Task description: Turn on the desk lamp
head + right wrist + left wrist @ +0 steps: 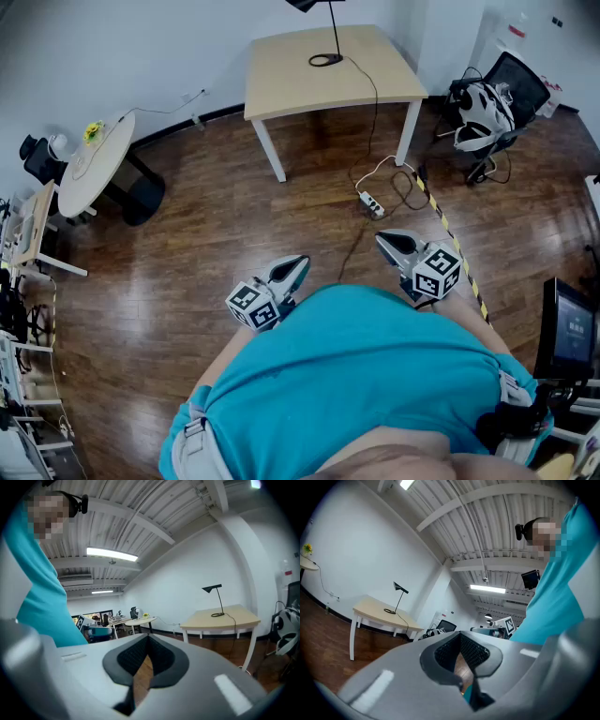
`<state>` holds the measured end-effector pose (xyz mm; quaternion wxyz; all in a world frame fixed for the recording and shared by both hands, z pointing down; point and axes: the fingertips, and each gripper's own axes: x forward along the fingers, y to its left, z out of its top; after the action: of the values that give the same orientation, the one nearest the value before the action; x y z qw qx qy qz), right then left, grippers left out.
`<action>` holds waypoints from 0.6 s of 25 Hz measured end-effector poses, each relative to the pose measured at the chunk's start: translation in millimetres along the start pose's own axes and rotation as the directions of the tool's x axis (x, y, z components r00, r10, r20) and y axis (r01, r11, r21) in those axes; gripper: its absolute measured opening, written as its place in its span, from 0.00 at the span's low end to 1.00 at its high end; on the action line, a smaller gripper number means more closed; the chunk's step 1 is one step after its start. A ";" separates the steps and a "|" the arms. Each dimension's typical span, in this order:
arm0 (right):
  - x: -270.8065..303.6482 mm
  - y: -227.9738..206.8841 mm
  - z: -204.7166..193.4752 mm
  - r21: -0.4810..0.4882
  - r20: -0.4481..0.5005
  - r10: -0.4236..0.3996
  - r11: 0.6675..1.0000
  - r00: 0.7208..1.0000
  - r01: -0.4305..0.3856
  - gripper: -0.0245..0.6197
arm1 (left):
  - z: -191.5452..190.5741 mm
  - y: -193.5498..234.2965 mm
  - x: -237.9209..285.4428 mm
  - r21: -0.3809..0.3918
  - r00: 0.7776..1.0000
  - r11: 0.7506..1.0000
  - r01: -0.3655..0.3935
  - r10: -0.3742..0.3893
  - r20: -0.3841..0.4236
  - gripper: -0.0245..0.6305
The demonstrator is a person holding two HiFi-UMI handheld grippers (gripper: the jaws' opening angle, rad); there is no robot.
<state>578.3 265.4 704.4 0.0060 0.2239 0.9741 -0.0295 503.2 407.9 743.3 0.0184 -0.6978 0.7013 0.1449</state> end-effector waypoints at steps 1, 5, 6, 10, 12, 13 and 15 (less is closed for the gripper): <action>-3.1 -1.3 -1.8 -0.003 0.001 -0.001 1.000 1.000 0.001 0.04 | -3.6 -1.2 2.8 -0.002 1.000 1.000 0.004 -0.004 -0.002 0.04; -26.3 -19.1 -4.0 -0.006 0.004 -0.012 1.000 1.000 0.012 0.04 | -15.0 -10.2 27.2 -0.020 1.000 1.000 0.003 -0.003 -0.014 0.04; -35.3 -27.7 -2.2 -0.005 0.003 -0.014 1.000 1.000 0.014 0.04 | -17.3 -13.4 38.2 -0.026 1.000 1.000 0.001 -0.002 -0.017 0.04; -67.2 -60.1 2.0 0.010 0.005 -0.024 1.000 1.000 0.024 0.04 | -25.3 -26.9 80.1 -0.055 1.000 0.998 -0.006 0.004 -0.030 0.04; -80.9 -73.0 -2.0 0.020 0.007 -0.026 0.999 1.000 0.026 0.04 | -33.5 -34.4 96.3 -0.058 0.999 0.998 -0.004 0.002 -0.041 0.04; -88.1 -80.1 -5.6 0.027 0.009 -0.027 0.999 1.000 0.027 0.04 | -39.3 -38.2 104.0 -0.054 0.999 0.999 0.000 -0.003 -0.046 0.04; -100.6 -95.9 -12.4 0.033 0.011 -0.023 0.999 1.000 0.023 0.04 | -51.8 -43.6 119.0 -0.047 0.998 0.999 0.004 -0.006 -0.057 0.04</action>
<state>626.9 136.2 724.5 0.0077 0.2125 0.9760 -0.0470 552.2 280.9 757.9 -0.0174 -0.7036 0.6962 0.1412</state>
